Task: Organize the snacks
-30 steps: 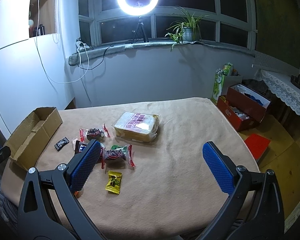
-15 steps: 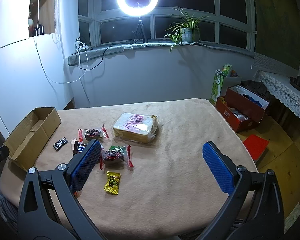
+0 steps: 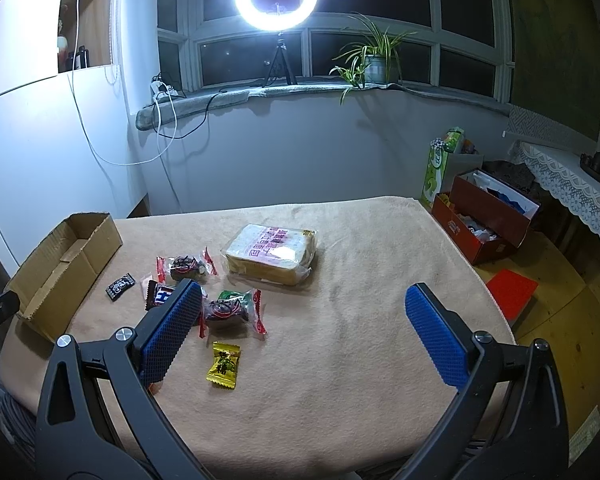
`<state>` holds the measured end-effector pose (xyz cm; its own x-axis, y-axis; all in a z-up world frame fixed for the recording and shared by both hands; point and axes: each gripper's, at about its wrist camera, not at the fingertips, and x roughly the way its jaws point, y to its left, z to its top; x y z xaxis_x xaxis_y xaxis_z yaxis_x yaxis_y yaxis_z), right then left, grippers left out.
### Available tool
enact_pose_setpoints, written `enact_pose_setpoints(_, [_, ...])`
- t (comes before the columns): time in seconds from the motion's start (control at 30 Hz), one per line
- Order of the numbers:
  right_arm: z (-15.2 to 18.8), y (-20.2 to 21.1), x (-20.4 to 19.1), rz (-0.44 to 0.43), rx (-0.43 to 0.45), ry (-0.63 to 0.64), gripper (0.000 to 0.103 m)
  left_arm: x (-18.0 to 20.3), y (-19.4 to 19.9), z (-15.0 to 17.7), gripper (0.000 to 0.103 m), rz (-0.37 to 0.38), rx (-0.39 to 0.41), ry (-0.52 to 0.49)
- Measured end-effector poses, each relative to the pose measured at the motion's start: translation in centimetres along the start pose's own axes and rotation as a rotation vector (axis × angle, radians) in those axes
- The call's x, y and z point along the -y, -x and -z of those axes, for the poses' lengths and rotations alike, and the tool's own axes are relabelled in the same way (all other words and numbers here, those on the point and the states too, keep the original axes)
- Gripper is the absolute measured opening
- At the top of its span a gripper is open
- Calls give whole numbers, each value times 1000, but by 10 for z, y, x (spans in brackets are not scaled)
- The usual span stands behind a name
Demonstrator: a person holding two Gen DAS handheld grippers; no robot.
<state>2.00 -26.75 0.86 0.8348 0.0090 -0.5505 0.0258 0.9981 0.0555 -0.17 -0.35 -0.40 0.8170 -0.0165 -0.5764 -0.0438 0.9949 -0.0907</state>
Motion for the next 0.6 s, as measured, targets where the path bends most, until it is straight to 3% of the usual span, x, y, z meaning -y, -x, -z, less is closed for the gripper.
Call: enact_pose_setpoints(0.6, [1, -4, 0, -6, -19, 13, 103, 5, -4, 0, 87, 10, -20, -9])
